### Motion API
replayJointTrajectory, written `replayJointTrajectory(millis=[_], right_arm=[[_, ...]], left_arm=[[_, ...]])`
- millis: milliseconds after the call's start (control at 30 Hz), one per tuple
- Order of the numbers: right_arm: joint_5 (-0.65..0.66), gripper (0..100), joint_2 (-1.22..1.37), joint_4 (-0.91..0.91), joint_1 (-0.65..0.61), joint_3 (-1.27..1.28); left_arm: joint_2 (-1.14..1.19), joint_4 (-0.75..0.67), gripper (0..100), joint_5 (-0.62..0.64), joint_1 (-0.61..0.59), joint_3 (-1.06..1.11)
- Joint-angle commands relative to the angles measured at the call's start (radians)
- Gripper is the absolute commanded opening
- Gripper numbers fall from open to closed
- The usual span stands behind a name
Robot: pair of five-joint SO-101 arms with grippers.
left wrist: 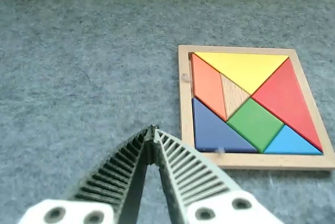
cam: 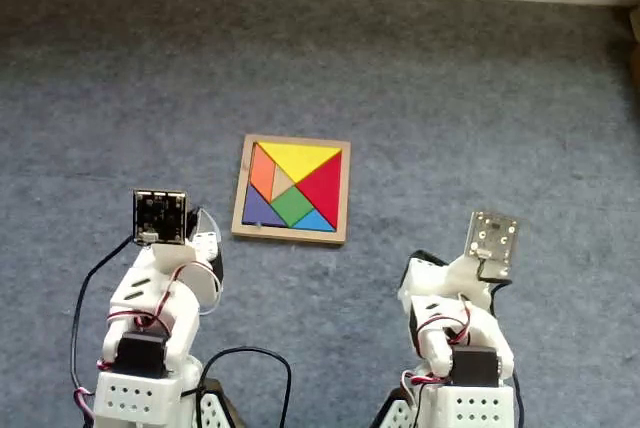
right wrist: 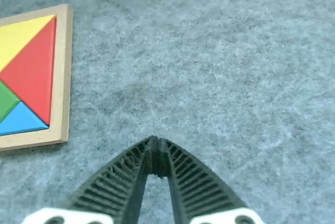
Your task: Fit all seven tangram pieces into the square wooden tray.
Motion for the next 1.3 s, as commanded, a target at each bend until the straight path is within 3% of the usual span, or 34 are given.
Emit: replayJointTrajectory(millis=[0,200,733,1267], right_arm=[[-0.008,0.5,0.007,0.054,-0.041,0.127],[-0.012,0.5,0.005,0.17,-0.136,0.125],[-0.009,0.5,0.005,0.171,-0.133,0.128],[-0.009,0.5,0.005,0.171,-0.133,0.128]], left_arm=[[-0.027,-0.015,1,-0.009,-0.016,0.024],[-0.027,0.101,1,-0.009,-0.008,0.024],[-0.027,0.499,1,-0.008,-0.015,0.024],[-0.027,0.502,1,-0.006,-0.012,0.024]])
